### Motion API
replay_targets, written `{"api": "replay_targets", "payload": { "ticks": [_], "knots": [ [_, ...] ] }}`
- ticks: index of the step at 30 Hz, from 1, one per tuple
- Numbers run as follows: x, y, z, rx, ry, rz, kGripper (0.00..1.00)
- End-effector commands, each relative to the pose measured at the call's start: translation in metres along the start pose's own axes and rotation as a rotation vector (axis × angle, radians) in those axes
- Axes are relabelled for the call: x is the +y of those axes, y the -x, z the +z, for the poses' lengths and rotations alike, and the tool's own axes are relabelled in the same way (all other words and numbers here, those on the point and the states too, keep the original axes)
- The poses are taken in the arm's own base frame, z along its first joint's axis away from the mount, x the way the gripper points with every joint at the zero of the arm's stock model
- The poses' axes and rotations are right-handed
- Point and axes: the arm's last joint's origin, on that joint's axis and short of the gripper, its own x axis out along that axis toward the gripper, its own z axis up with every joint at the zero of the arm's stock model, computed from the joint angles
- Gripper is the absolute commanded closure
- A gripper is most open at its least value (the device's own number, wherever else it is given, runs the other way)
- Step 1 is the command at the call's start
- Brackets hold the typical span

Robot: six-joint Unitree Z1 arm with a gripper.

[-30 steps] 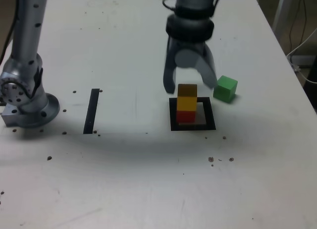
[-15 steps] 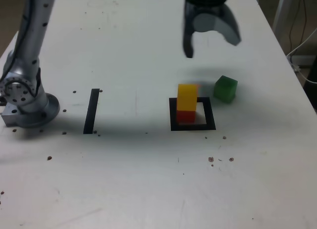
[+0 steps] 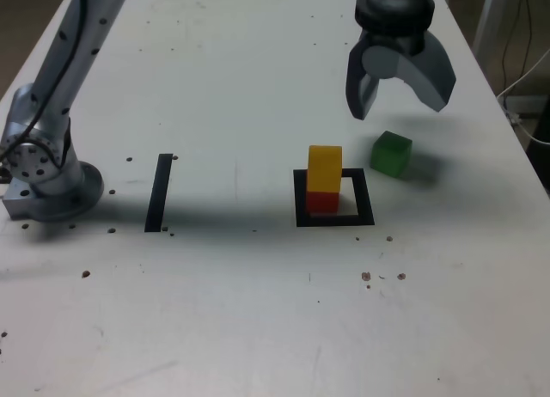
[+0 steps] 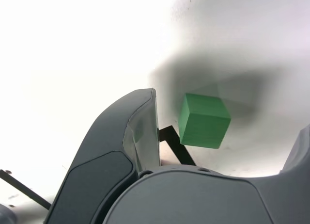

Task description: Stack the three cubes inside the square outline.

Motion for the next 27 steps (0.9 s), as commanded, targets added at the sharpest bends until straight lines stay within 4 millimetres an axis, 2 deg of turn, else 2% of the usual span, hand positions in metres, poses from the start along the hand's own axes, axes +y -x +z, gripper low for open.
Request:
{"api": "replay_targets", "payload": {
  "ticks": [1,7,12,15,20,22,24,27],
  "knots": [
    [0.0,-0.005,0.004,0.001,-0.025,-0.01,0.02],
    [-0.004,-0.018,0.012,0.016,-0.059,-0.038,0.05],
    [-0.008,-0.034,0.021,0.028,-0.076,-0.068,0.12],
    [-0.009,-0.041,0.024,0.034,-0.073,-0.083,0.23],
    [-0.008,-0.047,0.028,0.04,-0.05,-0.087,0.56],
    [-0.008,-0.049,0.029,0.043,-0.046,-0.086,0.66],
    [-0.007,-0.05,0.03,0.045,-0.045,-0.087,0.7],
    [-0.008,-0.051,0.031,0.05,-0.044,-0.089,0.71]
  ]
}}
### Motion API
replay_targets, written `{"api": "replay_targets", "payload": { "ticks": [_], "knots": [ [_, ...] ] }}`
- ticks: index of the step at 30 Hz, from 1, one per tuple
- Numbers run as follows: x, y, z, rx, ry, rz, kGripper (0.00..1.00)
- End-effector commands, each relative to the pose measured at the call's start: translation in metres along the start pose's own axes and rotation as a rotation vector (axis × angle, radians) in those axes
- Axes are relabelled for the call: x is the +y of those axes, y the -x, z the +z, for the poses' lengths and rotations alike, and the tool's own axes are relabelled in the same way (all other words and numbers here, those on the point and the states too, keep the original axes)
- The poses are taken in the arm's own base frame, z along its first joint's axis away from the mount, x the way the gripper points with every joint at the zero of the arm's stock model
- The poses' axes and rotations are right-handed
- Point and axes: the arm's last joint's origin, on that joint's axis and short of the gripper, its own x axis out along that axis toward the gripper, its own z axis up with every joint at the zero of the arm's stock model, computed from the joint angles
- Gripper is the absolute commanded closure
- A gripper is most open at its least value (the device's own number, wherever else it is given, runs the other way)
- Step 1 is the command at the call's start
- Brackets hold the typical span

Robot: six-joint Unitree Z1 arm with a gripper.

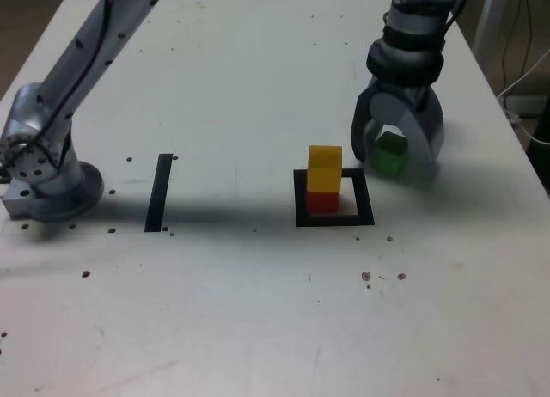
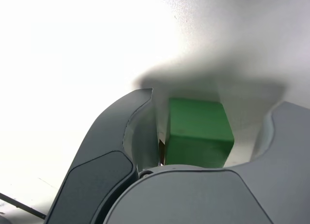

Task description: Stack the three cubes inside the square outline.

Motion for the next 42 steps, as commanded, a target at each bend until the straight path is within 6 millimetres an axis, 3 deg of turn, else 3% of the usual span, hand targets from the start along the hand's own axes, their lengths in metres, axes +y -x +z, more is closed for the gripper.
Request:
{"api": "replay_targets", "payload": {
  "ticks": [1,22,31,42],
  "knots": [
    [0.0,0.0,0.002,0.002,0.001,0.0,0.71],
    [-0.003,0.007,0.005,-0.01,0.016,0.012,0.71],
    [-0.024,0.057,-0.024,-0.02,0.157,0.038,0.71],
    [-0.079,0.115,-0.081,-0.045,0.383,0.043,0.71]
  ]
}}
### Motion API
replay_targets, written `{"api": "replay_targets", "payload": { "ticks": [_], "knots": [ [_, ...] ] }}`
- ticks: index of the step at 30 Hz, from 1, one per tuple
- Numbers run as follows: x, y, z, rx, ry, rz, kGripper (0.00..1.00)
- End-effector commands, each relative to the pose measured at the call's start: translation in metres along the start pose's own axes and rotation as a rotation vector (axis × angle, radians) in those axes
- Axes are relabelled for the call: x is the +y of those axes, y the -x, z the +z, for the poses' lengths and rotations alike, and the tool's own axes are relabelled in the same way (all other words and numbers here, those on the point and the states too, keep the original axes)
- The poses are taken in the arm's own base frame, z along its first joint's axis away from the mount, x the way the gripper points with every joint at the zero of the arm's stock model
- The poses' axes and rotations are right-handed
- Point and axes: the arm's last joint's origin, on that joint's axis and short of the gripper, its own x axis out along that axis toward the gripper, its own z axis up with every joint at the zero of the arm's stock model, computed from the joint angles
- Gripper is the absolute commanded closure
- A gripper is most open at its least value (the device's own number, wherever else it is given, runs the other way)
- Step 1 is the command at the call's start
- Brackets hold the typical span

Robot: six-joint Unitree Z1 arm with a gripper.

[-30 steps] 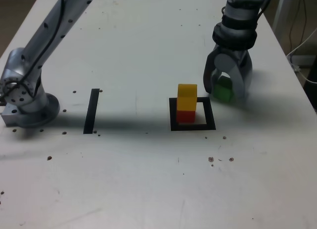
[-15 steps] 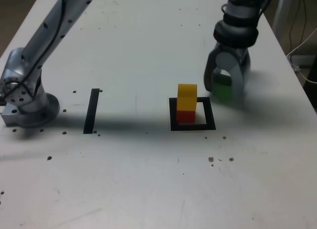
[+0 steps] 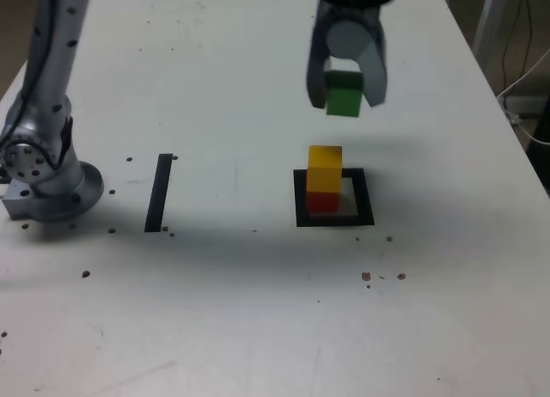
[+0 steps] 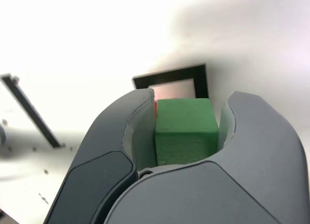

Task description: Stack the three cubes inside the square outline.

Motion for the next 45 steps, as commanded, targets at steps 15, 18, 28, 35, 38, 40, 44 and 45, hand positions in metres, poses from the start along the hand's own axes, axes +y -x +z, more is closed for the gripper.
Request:
{"api": "replay_targets", "payload": {
  "ticks": [15,18,28,35,38,40,44,45],
  "knots": [
    [-0.029,0.004,-0.024,0.044,0.074,-0.103,0.71],
    [-0.029,0.0,-0.021,0.045,0.075,-0.108,0.71],
    [-0.028,-0.014,-0.007,0.036,0.08,-0.114,0.71],
    [-0.029,-0.017,-0.008,0.047,0.08,-0.122,0.71],
    [-0.03,-0.017,-0.008,0.051,0.079,-0.124,0.71],
    [-0.03,-0.018,-0.009,0.053,0.076,-0.126,0.71],
    [-0.033,-0.019,-0.009,0.058,0.068,-0.13,0.71],
    [-0.034,-0.02,-0.009,0.06,0.067,-0.131,0.71]
  ]
}}
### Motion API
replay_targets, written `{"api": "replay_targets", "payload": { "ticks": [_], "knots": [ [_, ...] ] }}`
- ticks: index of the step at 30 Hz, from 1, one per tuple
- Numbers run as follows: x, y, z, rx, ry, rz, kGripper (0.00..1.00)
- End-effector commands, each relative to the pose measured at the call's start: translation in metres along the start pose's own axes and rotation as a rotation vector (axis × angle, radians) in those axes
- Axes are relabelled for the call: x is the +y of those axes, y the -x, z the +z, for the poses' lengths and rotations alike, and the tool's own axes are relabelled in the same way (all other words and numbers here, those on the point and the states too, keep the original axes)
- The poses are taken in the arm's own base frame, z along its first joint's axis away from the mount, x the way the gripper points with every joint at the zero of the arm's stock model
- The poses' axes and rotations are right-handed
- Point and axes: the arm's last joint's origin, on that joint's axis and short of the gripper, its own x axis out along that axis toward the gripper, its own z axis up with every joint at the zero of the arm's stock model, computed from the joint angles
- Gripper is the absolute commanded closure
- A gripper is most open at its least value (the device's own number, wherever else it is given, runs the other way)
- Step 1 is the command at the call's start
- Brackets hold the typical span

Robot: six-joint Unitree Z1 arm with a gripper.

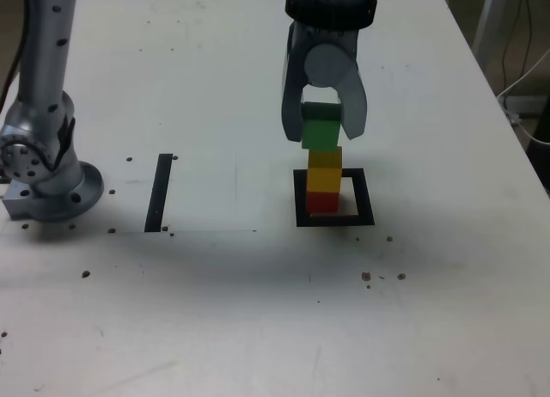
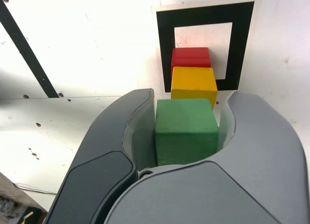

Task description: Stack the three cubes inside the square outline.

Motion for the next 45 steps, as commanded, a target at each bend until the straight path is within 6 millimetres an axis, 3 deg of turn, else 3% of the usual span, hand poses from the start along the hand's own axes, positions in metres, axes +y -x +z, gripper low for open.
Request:
{"api": "replay_targets", "payload": {
  "ticks": [1,16,18,23,25,36,45],
  "knots": [
    [-0.001,-0.003,0.001,0.005,-0.005,-0.004,0.71],
    [-0.001,-0.014,0.01,0.018,-0.017,-0.014,0.69],
    [-0.001,-0.015,0.011,0.021,-0.021,-0.014,0.58],
    [-0.001,-0.016,0.011,0.024,-0.033,-0.014,0.11],
    [-0.001,-0.016,0.01,0.024,-0.034,-0.014,0.03],
    [-0.002,-0.005,-0.002,-0.013,-0.038,0.009,0.01],
    [0.004,0.019,-0.057,-0.066,0.017,0.062,0.01]
  ]
}}
